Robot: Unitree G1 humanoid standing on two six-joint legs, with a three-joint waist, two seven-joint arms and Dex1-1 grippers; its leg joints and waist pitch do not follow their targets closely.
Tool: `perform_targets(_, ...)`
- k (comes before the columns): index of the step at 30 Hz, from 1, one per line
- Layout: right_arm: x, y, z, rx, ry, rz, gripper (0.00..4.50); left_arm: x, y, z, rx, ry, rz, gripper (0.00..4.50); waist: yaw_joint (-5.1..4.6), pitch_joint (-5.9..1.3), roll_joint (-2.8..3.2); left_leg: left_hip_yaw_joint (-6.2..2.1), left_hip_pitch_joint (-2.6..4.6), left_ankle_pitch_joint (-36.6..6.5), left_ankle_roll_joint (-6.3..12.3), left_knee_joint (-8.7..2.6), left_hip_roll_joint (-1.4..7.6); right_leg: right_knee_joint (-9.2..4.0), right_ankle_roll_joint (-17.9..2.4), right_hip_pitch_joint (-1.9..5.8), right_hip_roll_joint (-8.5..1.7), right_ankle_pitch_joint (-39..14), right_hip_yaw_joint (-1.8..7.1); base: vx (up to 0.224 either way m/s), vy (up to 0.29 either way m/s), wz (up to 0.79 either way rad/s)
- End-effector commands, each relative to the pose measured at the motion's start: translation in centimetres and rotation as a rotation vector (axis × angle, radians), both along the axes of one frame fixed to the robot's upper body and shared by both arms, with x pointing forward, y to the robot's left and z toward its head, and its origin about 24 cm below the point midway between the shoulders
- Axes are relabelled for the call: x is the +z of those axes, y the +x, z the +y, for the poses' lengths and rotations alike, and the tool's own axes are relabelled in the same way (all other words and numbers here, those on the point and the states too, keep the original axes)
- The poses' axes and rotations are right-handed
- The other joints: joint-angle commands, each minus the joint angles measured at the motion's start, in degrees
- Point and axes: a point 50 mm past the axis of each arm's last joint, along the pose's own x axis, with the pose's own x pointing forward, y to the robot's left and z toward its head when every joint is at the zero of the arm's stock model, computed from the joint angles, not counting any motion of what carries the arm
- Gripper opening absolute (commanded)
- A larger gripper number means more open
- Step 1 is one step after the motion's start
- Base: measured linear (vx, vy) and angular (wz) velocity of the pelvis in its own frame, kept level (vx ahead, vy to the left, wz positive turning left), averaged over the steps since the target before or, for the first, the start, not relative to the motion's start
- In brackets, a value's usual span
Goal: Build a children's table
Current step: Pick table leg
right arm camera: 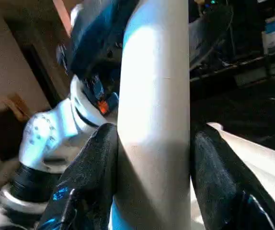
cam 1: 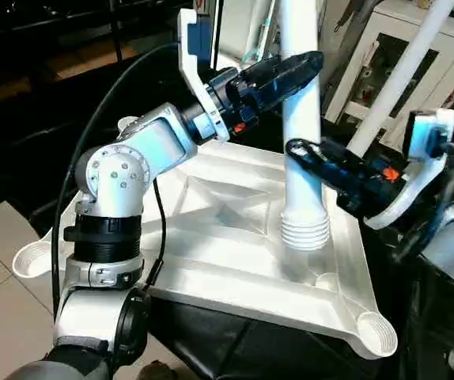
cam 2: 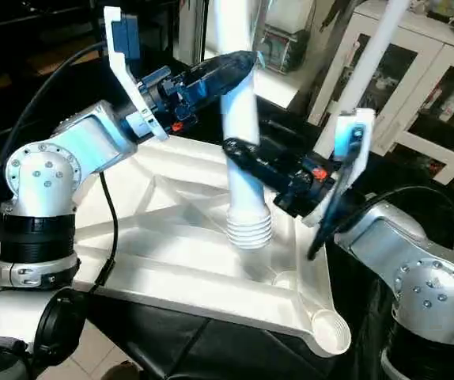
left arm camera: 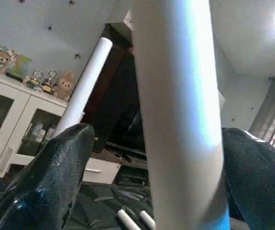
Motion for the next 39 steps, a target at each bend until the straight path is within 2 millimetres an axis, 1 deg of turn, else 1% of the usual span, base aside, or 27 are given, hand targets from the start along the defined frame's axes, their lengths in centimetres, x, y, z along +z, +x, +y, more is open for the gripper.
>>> perform_targets(1, -0.1, 0.2, 0.1, -0.073, -0.114, -0.036, 1.80, 0.6, 0.0, -0.6, -0.003, -0.001, -0.014, 4.50, -0.23, -4.29, 1.25, -1.27, 0.96, -8.5, -4.42, -4.13, 2.77, -4.67, -6.1, 2.63, -5.61, -6.7, 3.29, 0.000, 0.000, 0.00)
perform_targets(2, -0.3, 0.4, 0.3, -0.092, -0.159, -0.037, 1.80, 0.7, 0.0, -0.6, -0.003, -0.005, -0.014, 4.50, -0.26, -4.27, 1.30, -1.23, 1.13, -8.6, -4.63, -4.14, 2.73, -4.71, -6.0, 2.65, -5.59, -7.0, 3.37, 0.000, 0.000, 0.00)
perform_targets(3, -0.4, 0.5, 0.7, -0.110, -0.214, -0.054, 1.80, 0.6, 0.0, -0.7, 0.001, -0.006, -0.011, 4.50, -0.33, -4.23, 1.28, -1.22, 1.09, -8.7, -4.63, -4.14, 2.68, -4.71, -6.0, 2.64, -5.55, -7.1, 3.39, 0.000, 0.000, 0.00)
perform_targets(4, -0.4, 0.5, 0.7, -0.110, -0.215, -0.055, 1.80, 0.6, 0.0, -0.7, 0.002, -0.007, -0.010, 4.50, -0.34, -4.22, 1.33, -1.26, 0.94, -8.8, -4.59, -4.14, 2.65, -4.73, -5.9, 2.74, -5.57, -7.5, 3.39, 0.000, 0.000, 0.00)
perform_targets(7, -0.8, 0.7, 1.3, -0.162, -0.337, -0.110, 1.80, 0.5, 0.4, -0.8, 0.043, -0.003, 0.013, 4.50, -0.29, -4.19, 1.27, -1.19, 0.94, -8.5, -4.01, -4.05, 2.59, -4.79, -5.3, 2.72, -5.53, -7.8, 3.55, 0.000, 0.000, 0.00)
perform_targets(8, -0.8, 0.7, 1.3, -0.162, -0.337, -0.110, 1.80, 0.5, 0.4, -0.8, 0.043, -0.003, 0.013, 4.50, -0.35, -4.16, 1.48, -1.25, 0.89, -8.5, -3.97, -4.06, 2.65, -4.75, -5.3, 2.64, -5.52, -7.5, 3.53, 0.000, 0.000, 0.00)
perform_targets(10, -0.9, 0.8, 1.7, -0.199, -0.383, -0.152, 1.80, 0.3, 0.9, -0.7, 0.090, -0.003, 0.046, 4.50, -0.44, -4.11, 1.54, -1.25, 0.85, -8.5, -3.76, -4.04, 2.68, -4.72, -5.7, 2.59, -5.55, -7.0, 3.54, 0.000, 0.000, 0.00)
perform_targets(11, -0.9, 0.8, 1.7, -0.202, -0.386, -0.156, 1.80, 0.3, 1.0, -0.7, 0.099, -0.004, 0.053, 4.50, -0.45, -4.09, 1.48, -1.22, 0.98, -8.9, -3.50, -4.04, 2.63, -4.79, -5.7, 2.59, -5.53, -7.5, 3.56, 0.000, 0.000, 0.00)
perform_targets(12, -0.9, 0.8, 1.9, -0.209, -0.394, -0.169, 1.80, 0.2, 1.2, -0.6, 0.120, -0.005, 0.071, 4.20, -0.44, -4.10, 1.57, -1.25, 0.95, -8.9, -3.33, -4.04, 2.64, -4.73, -5.9, 2.59, -5.52, -7.4, 3.55, 0.000, 0.000, 0.00)
perform_targets(13, -0.9, 0.9, 2.2, -0.223, -0.410, -0.200, 1.80, -0.1, 1.8, -0.4, 0.171, -0.012, 0.118, 4.13, -0.46, -4.12, 1.45, -1.22, 1.00, -8.9, -3.22, -4.04, 2.69, -4.72, -6.0, 2.59, -5.54, -7.2, 3.56, 0.000, 0.000, 0.00)
perform_targets(14, -0.8, 0.9, 2.3, -0.230, -0.420, -0.217, 1.80, -0.2, 2.1, -0.2, 0.194, -0.016, 0.132, 4.13, -0.53, -4.12, 1.54, -1.23, 0.92, -8.8, -3.16, -4.00, 2.64, -4.73, -5.9, 2.59, -5.48, -7.0, 3.55, 0.000, 0.000, 0.00)
perform_targets(15, -0.8, 1.0, 2.4, -0.237, -0.426, -0.230, 1.80, -0.2, 2.3, -0.1, 0.213, -0.021, 0.142, 4.08, -0.53, -4.12, 1.44, -1.27, 0.94, -8.8, -2.92, -4.01, 2.63, -4.70, -5.7, 2.62, -5.44, -6.9, 3.56, 0.000, 0.000, 0.00)
perform_targets(16, -0.8, 1.0, 2.4, -0.237, -0.426, -0.230, 1.80, -0.2, 2.3, -0.1, 0.213, -0.021, 0.142, 3.93, -0.47, -4.13, 1.52, -1.32, 0.94, -8.8, -2.87, -4.03, 2.68, -4.72, -5.7, 2.67, -5.61, -6.9, 3.56, 0.000, 0.000, 0.00)
perform_targets(17, -0.8, 1.0, 2.4, -0.237, -0.426, -0.230, 1.80, -0.2, 2.3, -0.1, 0.213, -0.021, 0.142, 3.93, -0.53, -4.15, 1.51, -1.28, 0.94, -8.7, -2.67, -3.99, 2.68, -4.63, -5.9, 2.67, -5.59, -6.5, 3.59, 0.000, 0.000, 0.00)
perform_targets(18, -0.8, 1.0, 2.4, -0.242, -0.428, -0.236, 1.80, -0.3, 2.4, 0.0, 0.224, -0.027, 0.148, 3.68, -0.54, -4.15, 1.57, -1.29, 0.94, -8.6, -2.57, -3.99, 2.70, -4.62, -6.0, 2.64, -5.57, -6.2, 3.59, 0.000, 0.000, 0.00)
perform_targets(19, -0.7, 1.2, 2.4, -0.251, -0.431, -0.243, 1.80, -0.3, 2.7, 0.3, 0.247, -0.034, 0.157, 3.65, -0.59, -4.22, 1.54, -1.30, 0.97, -8.3, -2.44, -3.97, 2.75, -4.47, -6.4, 2.63, -5.52, -5.3, 3.56, 0.000, 0.000, 0.00)
perform_targets(21, -0.7, 1.4, 2.4, -0.262, -0.436, -0.253, 1.80, -0.4, 2.9, 0.6, 0.270, -0.038, 0.167, 3.63, -0.65, -4.24, 1.49, -1.22, 1.03, -8.5, -2.29, -3.96, 2.66, -4.54, -6.5, 2.64, -5.46, -5.4, 3.55, 0.000, 0.000, 0.00)
perform_targets(24, -0.7, 1.4, 2.3, -0.268, -0.440, -0.260, 1.80, -0.4, 3.0, 0.7, 0.276, -0.043, 0.167, 3.27, -0.62, -4.27, 1.58, -1.22, 1.04, -8.3, -2.29, -3.95, 2.76, -4.46, -6.8, 2.63, -5.58, -5.0, 3.60, 0.000, 0.000, 0.00)
perform_targets(26, -0.7, 1.4, 2.3, -0.274, -0.443, -0.266, 1.80, -0.3, 3.0, 0.7, 0.278, -0.045, 0.167, 3.18, -0.58, -4.26, 1.59, -1.24, 1.08, -8.5, -2.28, -3.97, 2.81, -4.43, -7.0, 2.61, -5.57, -4.9, 3.59, 0.000, 0.000, 0.00)
perform_targets(28, -0.7, 1.5, 2.3, -0.279, -0.445, -0.273, 1.80, -0.3, 3.1, 0.7, 0.285, -0.047, 0.170, 2.93, -0.61, -4.28, 1.57, -1.25, 1.02, -8.4, -2.27, -3.98, 2.79, -4.33, -7.2, 2.66, -5.56, -4.5, 3.58, 0.000, 0.000, 0.00)
perform_targets(31, -0.7, 1.7, 2.4, -0.286, -0.447, -0.282, 1.80, -0.3, 3.1, 0.6, 0.275, -0.054, 0.170, 2.72, -0.63, -4.20, 1.81, -1.23, 1.03, -8.8, -2.31, -3.97, 2.72, -4.43, -7.3, 2.63, -5.57, -5.0, 3.60, 0.000, 0.000, 0.00)
perform_targets(32, -0.7, 1.7, 2.4, -0.286, -0.447, -0.283, 1.80, -0.3, 3.1, 0.6, 0.274, -0.055, 0.170, 2.63, -0.64, -4.23, 1.74, -1.20, 1.03, -8.8, -2.30, -3.95, 2.72, -4.50, -7.3, 2.63, -5.57, -5.1, 3.62, 0.000, 0.000, 0.00)
perform_targets(33, -0.7, 1.7, 2.4, -0.287, -0.448, -0.286, 1.80, -0.3, 3.0, 0.5, 0.272, -0.056, 0.170, 2.53, -0.57, -4.24, 1.89, -1.25, 1.03, -8.8, -2.30, -3.93, 2.67, -4.44, -7.3, 2.68, -5.56, -5.1, 3.63, 0.000, 0.000, 0.00)
perform_targets(35, -0.8, 1.7, 2.4, -0.288, -0.448, -0.287, 1.80, -0.3, 3.0, 0.4, 0.271, -0.053, 0.169, 2.35, -0.61, -4.29, 1.79, -1.26, 1.03, -8.6, -2.29, -3.92, 2.73, -4.39, -7.4, 2.71, -5.54, -4.4, 3.63, 0.000, 0.000, 0.00)
perform_targets(36, -0.8, 1.7, 2.4, -0.295, -0.451, -0.291, 1.80, -0.3, 2.9, 0.4, 0.270, -0.043, 0.157, 2.18, -0.58, -4.35, 1.85, -1.26, 1.04, -8.4, -2.14, -3.91, 2.76, -4.29, -7.7, 2.71, -5.53, -3.5, 3.61, 0.000, 0.000, 0.00)
perform_targets(38, -0.8, 1.7, 2.3, -0.302, -0.452, -0.292, 1.80, -0.3, 2.9, 0.4, 0.269, -0.038, 0.149, 2.08, -0.57, -4.35, 1.87, -1.24, 1.02, -8.3, -2.14, -3.90, 2.74, -4.29, -7.9, 2.73, -5.55, -3.2, 3.61, 0.000, 0.000, 0.00)
perform_targets(39, -0.9, 1.7, 2.4, -0.290, -0.428, -0.277, 2.15, -0.1, 2.9, 0.5, 0.267, -0.030, 0.127, 2.03, -0.56, -4.39, 2.00, -1.24, 1.00, -8.5, -2.12, -3.92, 2.74, -4.31, -8.1, 2.75, -5.60, -3.2, 3.60, 0.000, 0.000, 0.00)
